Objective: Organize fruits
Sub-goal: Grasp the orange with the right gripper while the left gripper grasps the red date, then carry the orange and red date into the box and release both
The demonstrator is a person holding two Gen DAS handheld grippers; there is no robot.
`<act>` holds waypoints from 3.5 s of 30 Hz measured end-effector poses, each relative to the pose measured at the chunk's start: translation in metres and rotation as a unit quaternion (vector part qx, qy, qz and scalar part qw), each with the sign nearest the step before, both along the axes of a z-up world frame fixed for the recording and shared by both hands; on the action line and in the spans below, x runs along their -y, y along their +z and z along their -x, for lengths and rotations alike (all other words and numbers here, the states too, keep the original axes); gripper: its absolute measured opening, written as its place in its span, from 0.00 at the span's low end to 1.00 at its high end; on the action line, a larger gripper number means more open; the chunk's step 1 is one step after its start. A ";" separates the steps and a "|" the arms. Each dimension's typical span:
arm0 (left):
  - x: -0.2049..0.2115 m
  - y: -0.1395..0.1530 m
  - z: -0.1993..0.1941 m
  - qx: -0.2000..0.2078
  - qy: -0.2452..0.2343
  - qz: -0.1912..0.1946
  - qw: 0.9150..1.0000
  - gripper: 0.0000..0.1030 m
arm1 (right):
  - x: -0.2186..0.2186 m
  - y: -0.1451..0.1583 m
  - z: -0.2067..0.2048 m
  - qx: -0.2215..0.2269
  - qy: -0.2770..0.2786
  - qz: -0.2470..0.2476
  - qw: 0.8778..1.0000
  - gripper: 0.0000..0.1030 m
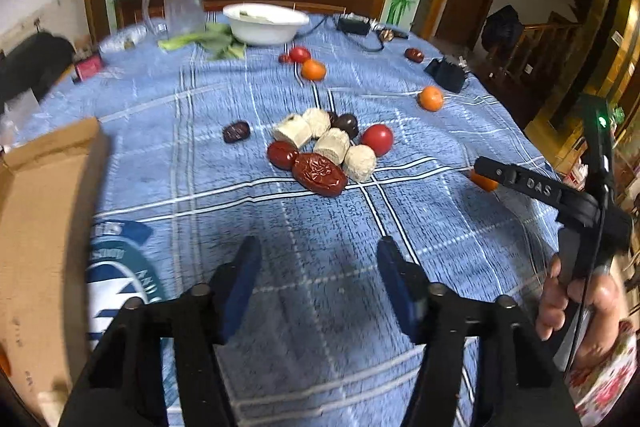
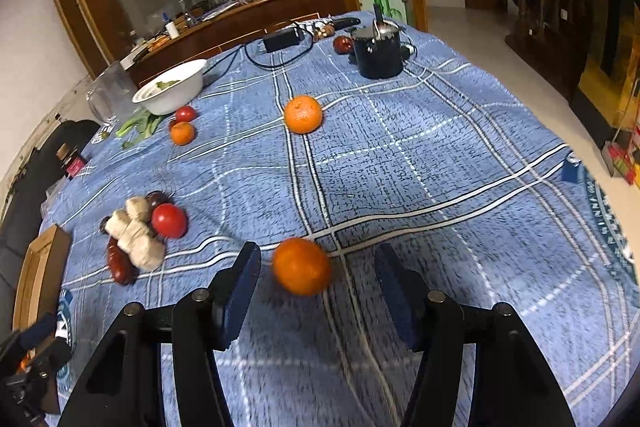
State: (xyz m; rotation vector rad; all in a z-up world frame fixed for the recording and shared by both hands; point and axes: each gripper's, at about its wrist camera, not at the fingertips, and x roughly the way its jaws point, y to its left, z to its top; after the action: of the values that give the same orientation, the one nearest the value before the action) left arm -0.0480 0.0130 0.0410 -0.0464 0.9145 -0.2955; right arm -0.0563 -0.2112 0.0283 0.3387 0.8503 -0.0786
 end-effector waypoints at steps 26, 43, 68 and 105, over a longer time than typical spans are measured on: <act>0.011 -0.025 -0.061 0.013 0.007 0.029 0.999 0.40 | -0.012 -0.003 0.002 0.011 0.019 0.020 1.000 0.32; -0.026 0.014 0.012 0.071 0.011 0.061 0.996 0.40 | -0.014 0.019 0.023 0.049 0.023 0.003 0.999 0.32; -0.264 0.052 0.092 0.104 0.212 -0.016 0.972 0.41 | -0.273 0.090 0.067 0.074 0.289 -0.044 0.953 0.33; -0.280 0.077 0.115 0.066 0.208 -0.022 0.976 0.56 | -0.387 0.063 0.082 0.056 0.393 0.039 0.917 0.48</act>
State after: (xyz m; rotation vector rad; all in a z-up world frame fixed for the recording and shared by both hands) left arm -0.1627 0.2932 0.1179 -0.1737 0.7583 0.1109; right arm -0.1380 0.1754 0.0913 -0.0921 0.8145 0.6501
